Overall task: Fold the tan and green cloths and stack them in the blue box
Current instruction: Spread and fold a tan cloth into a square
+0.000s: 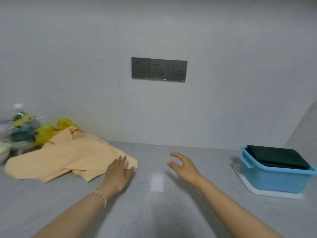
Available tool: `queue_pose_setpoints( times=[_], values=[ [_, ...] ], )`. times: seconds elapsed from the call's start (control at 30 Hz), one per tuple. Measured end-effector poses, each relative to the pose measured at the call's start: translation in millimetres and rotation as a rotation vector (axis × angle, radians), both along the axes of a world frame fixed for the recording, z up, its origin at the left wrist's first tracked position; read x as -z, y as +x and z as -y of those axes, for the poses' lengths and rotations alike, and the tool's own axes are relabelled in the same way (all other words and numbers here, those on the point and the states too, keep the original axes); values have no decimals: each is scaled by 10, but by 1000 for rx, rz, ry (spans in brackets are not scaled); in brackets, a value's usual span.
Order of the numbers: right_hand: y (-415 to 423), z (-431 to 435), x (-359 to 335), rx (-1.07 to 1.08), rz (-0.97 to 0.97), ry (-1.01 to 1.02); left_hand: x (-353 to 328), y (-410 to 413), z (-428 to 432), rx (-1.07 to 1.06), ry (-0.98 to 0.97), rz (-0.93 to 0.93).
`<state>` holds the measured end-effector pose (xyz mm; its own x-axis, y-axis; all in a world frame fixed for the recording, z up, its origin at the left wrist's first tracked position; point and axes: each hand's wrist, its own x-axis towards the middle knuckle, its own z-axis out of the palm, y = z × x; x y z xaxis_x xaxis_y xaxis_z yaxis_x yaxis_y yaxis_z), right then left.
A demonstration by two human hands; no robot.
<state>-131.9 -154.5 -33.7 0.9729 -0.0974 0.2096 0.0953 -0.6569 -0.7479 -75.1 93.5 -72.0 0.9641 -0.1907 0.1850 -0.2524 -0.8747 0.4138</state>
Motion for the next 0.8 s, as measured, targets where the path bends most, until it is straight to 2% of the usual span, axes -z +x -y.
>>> queue_pose_setpoints(
  times=[0.07, 0.17, 0.37, 0.47, 0.53, 0.6, 0.7, 0.8],
  values=[
    [154, -478, 150, -92, -57, -35, 110, 31, -555, -84, 105, -69],
    [271, -958, 357, -180, -110, -112, 244, 42, -934, -62, 200, -185],
    [422, -1303, 500, -219, -61, -279, 239, -60, -822, 87, 271, -191],
    [430, -1172, 522, -216, -49, -468, 252, -226, -605, 192, 291, -169],
    [391, -1017, 559, -209, -98, -556, 254, -335, -444, 270, 278, -134],
    [296, -828, 601, -167, -126, -541, 239, -443, -291, 365, 243, -63],
    [83, -474, 612, -88, -27, -533, 161, -572, -78, 457, 90, 121],
    [-199, -112, 561, -9, 21, -590, 89, -575, 50, 427, -10, 204]
  ],
)
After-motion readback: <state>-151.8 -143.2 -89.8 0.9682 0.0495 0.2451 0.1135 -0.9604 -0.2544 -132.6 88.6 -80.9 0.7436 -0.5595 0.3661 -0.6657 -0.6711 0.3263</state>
